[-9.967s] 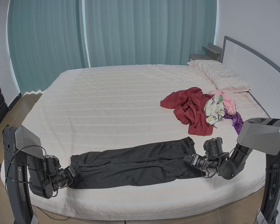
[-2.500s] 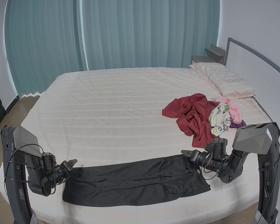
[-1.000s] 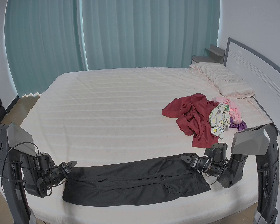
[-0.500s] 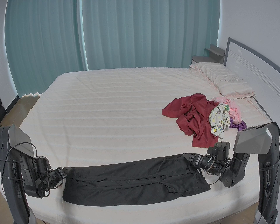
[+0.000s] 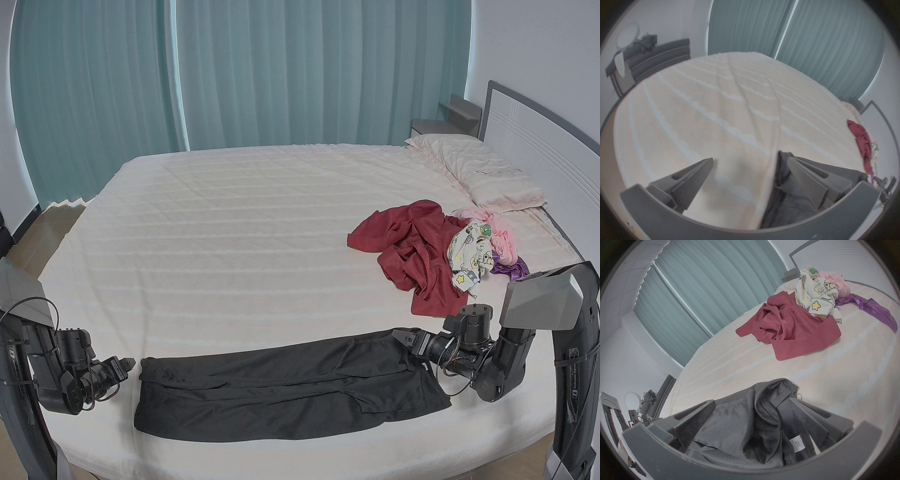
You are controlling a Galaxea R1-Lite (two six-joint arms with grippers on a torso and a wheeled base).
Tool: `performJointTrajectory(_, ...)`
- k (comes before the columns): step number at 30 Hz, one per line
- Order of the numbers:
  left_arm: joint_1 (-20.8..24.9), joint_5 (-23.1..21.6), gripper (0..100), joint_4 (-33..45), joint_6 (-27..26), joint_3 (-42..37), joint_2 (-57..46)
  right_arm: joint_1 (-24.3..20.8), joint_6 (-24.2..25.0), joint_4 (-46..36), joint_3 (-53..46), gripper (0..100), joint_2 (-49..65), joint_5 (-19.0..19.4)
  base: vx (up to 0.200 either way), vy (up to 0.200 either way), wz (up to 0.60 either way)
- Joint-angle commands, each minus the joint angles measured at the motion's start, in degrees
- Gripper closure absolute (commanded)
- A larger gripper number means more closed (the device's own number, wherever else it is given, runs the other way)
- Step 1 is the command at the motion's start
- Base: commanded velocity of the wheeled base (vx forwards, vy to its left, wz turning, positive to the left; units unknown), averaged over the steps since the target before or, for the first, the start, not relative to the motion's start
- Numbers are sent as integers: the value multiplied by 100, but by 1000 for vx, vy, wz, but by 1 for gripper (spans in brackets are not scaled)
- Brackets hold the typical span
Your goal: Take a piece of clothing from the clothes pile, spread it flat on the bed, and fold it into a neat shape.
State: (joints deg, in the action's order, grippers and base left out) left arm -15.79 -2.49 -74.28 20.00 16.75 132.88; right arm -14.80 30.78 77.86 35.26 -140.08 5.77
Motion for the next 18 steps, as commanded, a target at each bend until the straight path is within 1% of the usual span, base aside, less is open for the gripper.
performJointTrajectory(1,-3,451,0,-17,-234,56,230,-5,-2,10,8,0,-10,3,0,0,0)
performJointTrajectory(4,14,539,0,-25,-348,92,441,-5,-2,1,-1,0,-10,3,0,0,0)
performJointTrajectory(10,41,539,0,-43,-357,180,696,-14,-2,10,8,0,-10,3,0,0,0)
performJointTrajectory(15,32,539,0,-34,-357,197,713,-14,-2,10,8,0,-10,3,0,0,0)
performJointTrajectory(16,32,539,100,-17,-357,206,713,-14,-2,10,8,0,-19,3,0,0,0)
performJointTrajectory(18,23,539,100,1,-348,232,704,-14,-2,10,8,0,-19,3,0,0,0)
